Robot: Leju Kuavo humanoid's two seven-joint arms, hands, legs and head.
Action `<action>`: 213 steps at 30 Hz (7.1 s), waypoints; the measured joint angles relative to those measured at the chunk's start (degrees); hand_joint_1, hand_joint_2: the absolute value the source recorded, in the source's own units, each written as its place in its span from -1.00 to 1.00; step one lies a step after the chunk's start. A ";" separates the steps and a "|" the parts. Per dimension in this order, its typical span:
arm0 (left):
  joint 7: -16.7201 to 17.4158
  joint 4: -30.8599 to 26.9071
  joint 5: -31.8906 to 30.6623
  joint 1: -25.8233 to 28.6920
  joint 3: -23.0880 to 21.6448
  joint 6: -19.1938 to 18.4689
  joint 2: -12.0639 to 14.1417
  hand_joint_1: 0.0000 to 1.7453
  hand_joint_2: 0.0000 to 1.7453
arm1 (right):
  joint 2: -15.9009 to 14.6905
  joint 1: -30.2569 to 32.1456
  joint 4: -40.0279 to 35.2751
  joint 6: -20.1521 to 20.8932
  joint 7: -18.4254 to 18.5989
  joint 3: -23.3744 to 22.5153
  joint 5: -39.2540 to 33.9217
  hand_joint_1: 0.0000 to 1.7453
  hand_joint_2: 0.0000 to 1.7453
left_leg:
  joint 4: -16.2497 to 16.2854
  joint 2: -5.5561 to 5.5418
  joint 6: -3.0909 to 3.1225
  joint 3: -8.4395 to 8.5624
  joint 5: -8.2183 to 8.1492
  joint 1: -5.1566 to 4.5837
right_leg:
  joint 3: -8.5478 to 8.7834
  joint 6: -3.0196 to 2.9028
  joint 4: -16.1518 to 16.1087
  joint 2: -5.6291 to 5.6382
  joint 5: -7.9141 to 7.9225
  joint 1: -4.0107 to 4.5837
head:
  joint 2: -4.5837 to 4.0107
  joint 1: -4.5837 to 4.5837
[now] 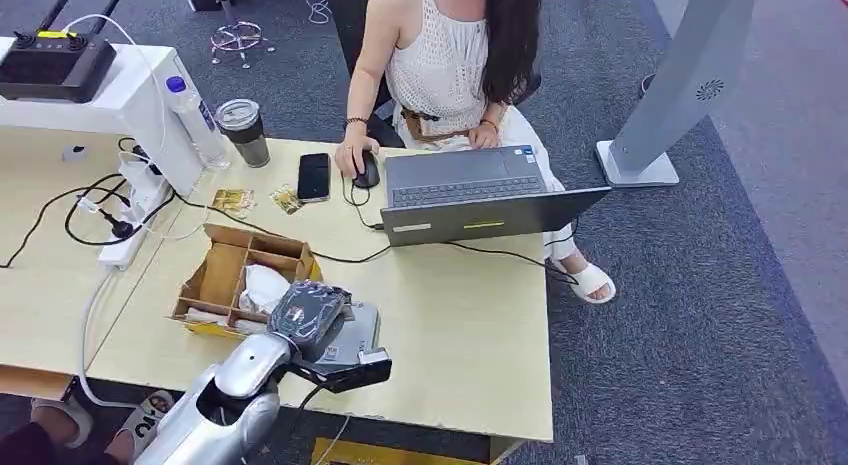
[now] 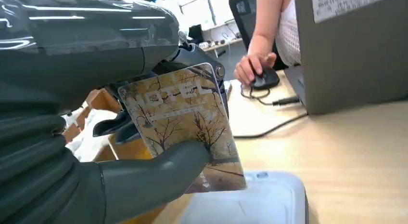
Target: Pass the card to the sensor for recognition and then transmit it.
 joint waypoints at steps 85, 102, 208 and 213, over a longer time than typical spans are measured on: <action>-2.60 3.35 0.77 -18.81 13.33 24.74 3.02 -1.00 1.00 | 1.25 -1.24 -0.02 0.85 1.09 -1.42 3.83 -1.00 1.00 | -0.01 -0.07 -0.07 -0.18 0.29 0.03 | -0.15 -0.08 0.07 -0.05 0.21 0.05 | 0.00 0.00; -4.39 -29.88 -4.59 14.14 11.54 20.13 6.56 -1.00 1.00 | 0.96 0.89 0.00 1.01 -2.60 -6.36 0.92 -1.00 1.00 | -0.04 0.04 0.04 -0.19 0.04 0.02 | -0.19 0.06 0.00 0.01 0.02 0.01 | 0.00 0.00; 2.42 -10.31 -3.47 19.18 21.77 19.65 2.56 1.00 1.00 | 0.57 1.07 0.02 1.95 0.92 -10.32 6.05 -1.00 1.00 | -0.03 -0.02 0.04 -0.23 0.04 0.02 | -0.20 0.06 0.01 -0.06 0.02 0.01 | 0.00 0.00; 2.12 -10.91 -3.54 19.28 22.12 20.83 2.38 1.00 1.00 | 0.57 1.09 0.04 1.95 0.98 -10.43 6.19 -1.00 1.00 | -0.03 -0.02 0.04 -0.23 0.05 0.02 | -0.21 0.06 0.01 -0.06 0.02 0.01 | 0.00 0.00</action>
